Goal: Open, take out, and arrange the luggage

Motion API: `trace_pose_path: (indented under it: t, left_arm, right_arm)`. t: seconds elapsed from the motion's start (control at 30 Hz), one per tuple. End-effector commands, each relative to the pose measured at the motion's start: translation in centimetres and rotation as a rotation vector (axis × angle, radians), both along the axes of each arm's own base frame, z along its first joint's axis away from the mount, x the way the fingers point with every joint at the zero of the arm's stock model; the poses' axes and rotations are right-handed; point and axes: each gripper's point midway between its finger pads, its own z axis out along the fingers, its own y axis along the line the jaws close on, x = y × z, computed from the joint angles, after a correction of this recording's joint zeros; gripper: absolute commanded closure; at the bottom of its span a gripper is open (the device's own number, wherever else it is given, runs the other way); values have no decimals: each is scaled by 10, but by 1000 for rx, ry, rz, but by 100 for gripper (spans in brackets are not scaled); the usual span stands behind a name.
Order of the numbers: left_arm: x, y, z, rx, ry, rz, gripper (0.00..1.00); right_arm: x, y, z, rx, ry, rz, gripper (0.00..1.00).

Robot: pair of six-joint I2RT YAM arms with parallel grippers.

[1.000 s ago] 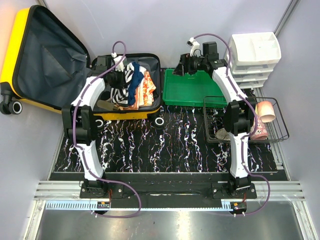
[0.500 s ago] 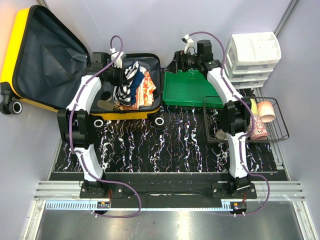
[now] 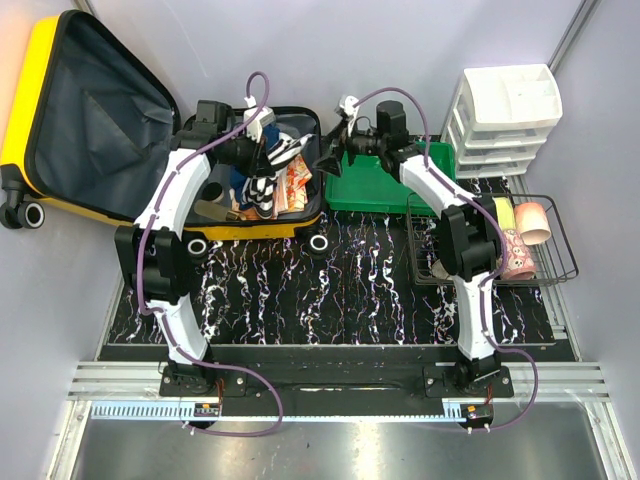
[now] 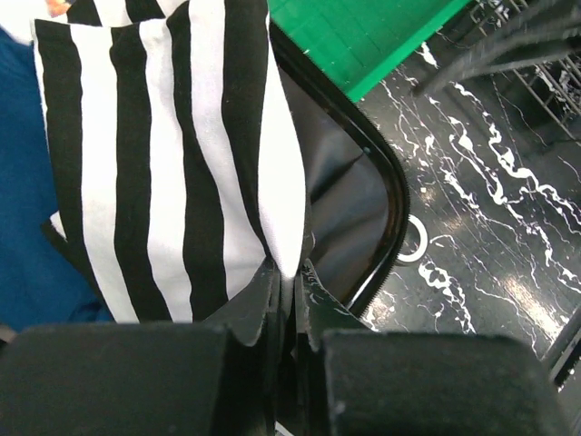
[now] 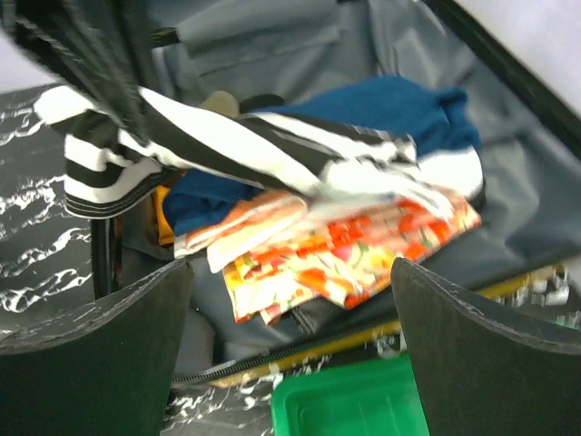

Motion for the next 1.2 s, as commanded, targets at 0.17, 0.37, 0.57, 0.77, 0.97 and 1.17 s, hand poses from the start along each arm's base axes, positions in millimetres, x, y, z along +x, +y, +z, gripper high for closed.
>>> trace_pose_path:
  t: [0.17,0.37,0.57,0.77,0.97,1.17]
  left_arm:
    - [-29,-29,47,-15,-149,-210,100]
    - [-42,-42,49,-18,-168,-283,100]
    - [-49,-47,62,-40,-207,-326,100]
    - [-49,-49,67,-51,-208,-329,100]
    - [-27,-46,71,-47,-197,-226,44]
    - [-12,-44,86,-70,-234,-174,25]
  right_arm:
    - [-63,58,76,-3,-652,260,0]
    - [-79,69,60,-51,-724,360,1]
    - [-70,57,21,-165,-663,346,22]
    - [-59,40,35,-180,-615,272,100]
    - [-16,-10,53,-243,-591,76,100]
    - [35,-73,65,-351,-631,-131,100]
